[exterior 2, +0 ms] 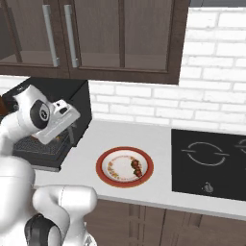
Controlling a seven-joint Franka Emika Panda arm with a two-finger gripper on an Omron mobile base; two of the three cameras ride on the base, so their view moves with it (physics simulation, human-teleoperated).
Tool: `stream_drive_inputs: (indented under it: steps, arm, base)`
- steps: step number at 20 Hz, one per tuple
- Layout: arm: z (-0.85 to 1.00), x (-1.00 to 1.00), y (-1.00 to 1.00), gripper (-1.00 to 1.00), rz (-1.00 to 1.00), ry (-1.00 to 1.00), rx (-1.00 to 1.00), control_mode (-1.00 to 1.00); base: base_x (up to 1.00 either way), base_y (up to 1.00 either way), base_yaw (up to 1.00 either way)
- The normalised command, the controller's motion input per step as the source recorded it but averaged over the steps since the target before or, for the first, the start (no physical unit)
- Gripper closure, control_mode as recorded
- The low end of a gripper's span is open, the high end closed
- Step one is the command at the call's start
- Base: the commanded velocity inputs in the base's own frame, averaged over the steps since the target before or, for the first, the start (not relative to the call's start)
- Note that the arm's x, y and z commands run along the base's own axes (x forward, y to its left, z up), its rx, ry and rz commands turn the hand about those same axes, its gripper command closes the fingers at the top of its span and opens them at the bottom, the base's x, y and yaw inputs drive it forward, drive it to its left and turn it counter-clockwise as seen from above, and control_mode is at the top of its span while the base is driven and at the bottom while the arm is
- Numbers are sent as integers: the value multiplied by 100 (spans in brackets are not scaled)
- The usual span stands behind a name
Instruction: Pick up the kebab skewer and baguette bread, and place them inside the toaster oven. Close the toaster oven door and start by setting the timer.
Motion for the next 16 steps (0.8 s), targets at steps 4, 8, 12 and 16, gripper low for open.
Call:
stream_drive_inputs:
  steps: [4,8,12,16]
  arm:
    - [0,20,-100,-100,-40,6,28,-100]
    - [-20,2,-100,-100,-36,0,28,-100]
    - [-48,-3,-95,-100,-14,-4,12,-100]
    - [-38,9,-78,-100,0,-4,2,-100]
  base:
    - [0,0,0]
    - [0,0,0]
    - [0,0,0]
    - [0,0,0]
